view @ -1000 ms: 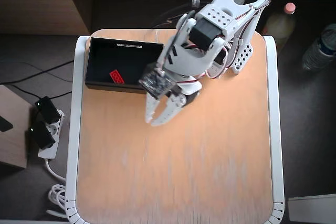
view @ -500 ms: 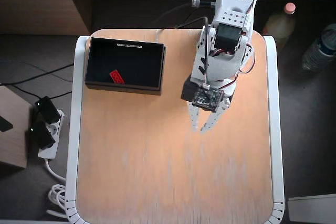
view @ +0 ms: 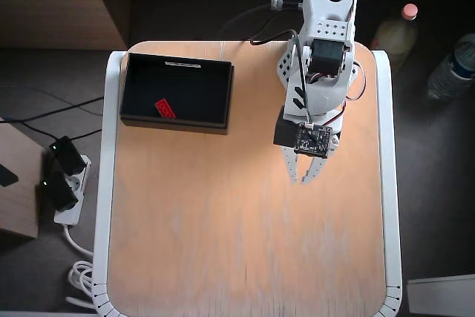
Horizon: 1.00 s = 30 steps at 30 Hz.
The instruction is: Grasp a lego block and put it in the bin.
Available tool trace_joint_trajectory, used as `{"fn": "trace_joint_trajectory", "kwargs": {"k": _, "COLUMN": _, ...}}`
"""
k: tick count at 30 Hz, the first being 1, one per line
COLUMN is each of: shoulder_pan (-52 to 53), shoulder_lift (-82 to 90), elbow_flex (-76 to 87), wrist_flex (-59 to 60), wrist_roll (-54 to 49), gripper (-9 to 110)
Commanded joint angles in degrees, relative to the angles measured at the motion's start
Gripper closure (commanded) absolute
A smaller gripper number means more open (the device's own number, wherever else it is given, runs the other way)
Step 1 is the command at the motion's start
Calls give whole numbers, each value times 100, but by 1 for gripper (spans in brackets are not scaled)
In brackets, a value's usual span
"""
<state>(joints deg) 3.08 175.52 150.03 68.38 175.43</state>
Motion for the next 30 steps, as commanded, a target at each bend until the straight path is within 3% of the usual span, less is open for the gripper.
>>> {"fn": "trace_joint_trajectory", "kwargs": {"k": 1, "shoulder_pan": -149, "shoulder_lift": 360, "elbow_flex": 149, "wrist_flex": -35, "wrist_roll": 9, "gripper": 101}}
{"fn": "trace_joint_trajectory", "kwargs": {"k": 30, "shoulder_pan": -281, "shoulder_lift": 1336, "elbow_flex": 2725, "wrist_flex": -35, "wrist_roll": -202, "gripper": 101}}
